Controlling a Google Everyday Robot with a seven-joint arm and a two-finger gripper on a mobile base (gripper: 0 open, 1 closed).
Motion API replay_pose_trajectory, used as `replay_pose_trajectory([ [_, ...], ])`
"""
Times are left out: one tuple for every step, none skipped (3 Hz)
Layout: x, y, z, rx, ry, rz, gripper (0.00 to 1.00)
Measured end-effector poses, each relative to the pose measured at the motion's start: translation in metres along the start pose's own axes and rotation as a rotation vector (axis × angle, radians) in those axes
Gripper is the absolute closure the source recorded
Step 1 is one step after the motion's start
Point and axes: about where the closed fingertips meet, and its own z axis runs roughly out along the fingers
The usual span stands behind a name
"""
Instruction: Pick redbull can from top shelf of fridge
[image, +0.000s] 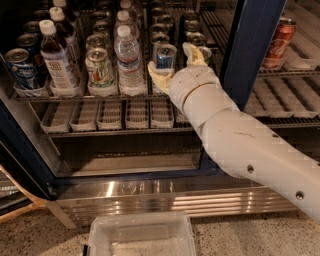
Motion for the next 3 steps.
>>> replay_pose_trajectory([
  [-0.004,-0.015,0.0,0.055,-0.017,-0.003,0.38],
  [0.006,-0.012,0.004,0.027,0.017,0.001,0.38],
  [0.023,0.006,0.006,-0.046,0.073,0.004,0.38],
])
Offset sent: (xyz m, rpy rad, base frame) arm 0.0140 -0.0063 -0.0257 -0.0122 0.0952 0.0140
